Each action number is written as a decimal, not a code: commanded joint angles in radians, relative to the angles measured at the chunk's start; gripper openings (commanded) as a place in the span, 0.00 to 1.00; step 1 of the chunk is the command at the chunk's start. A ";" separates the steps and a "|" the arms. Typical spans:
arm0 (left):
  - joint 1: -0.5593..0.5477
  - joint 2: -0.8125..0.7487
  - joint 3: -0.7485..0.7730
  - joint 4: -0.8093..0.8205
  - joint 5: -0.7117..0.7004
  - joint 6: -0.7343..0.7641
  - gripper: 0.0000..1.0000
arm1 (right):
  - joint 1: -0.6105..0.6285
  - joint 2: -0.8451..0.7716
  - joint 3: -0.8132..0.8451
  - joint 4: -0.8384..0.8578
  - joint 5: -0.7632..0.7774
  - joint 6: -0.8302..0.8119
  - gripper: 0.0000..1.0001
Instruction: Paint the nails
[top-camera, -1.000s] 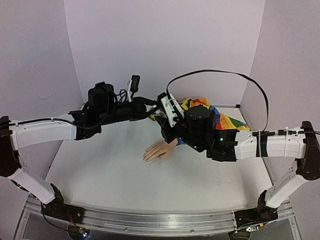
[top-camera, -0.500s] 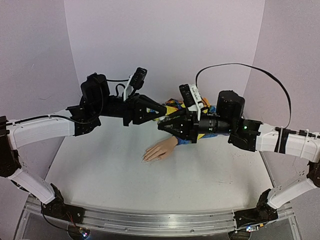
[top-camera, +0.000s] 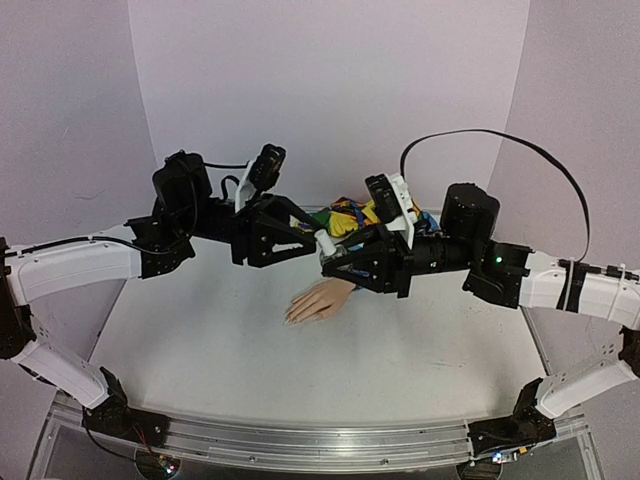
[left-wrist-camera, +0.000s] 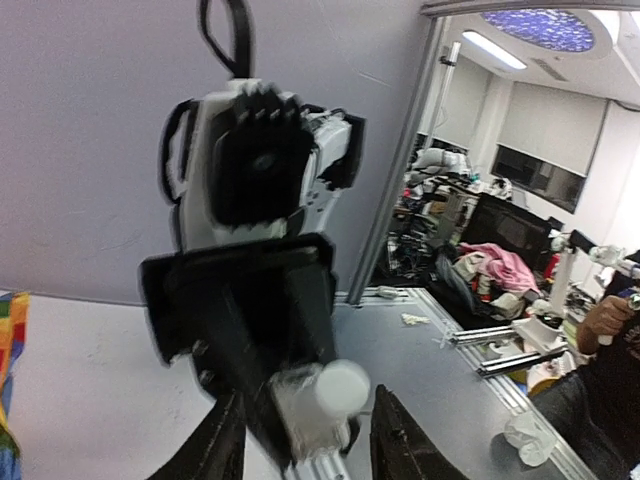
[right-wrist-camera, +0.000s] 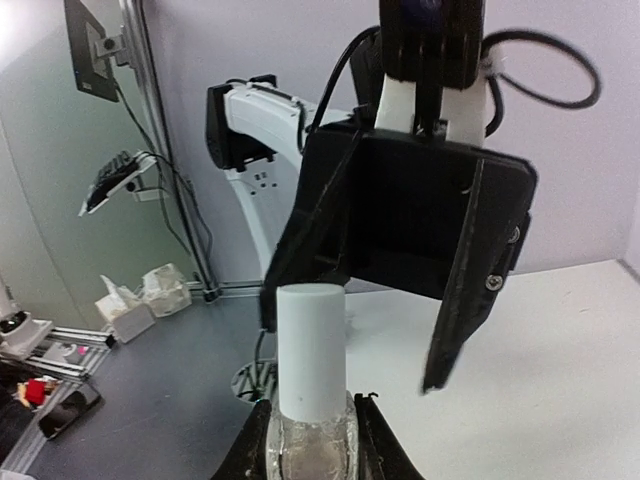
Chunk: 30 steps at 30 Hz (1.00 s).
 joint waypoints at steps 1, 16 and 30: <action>0.062 -0.117 -0.083 0.012 -0.197 -0.077 0.49 | -0.011 -0.065 0.022 -0.027 0.230 -0.128 0.00; 0.098 -0.096 -0.092 -0.098 -0.641 -0.350 0.73 | 0.082 0.122 0.077 0.070 0.954 -0.210 0.00; 0.051 -0.007 -0.022 -0.086 -0.695 -0.322 0.50 | 0.175 0.240 0.183 0.041 1.082 -0.275 0.00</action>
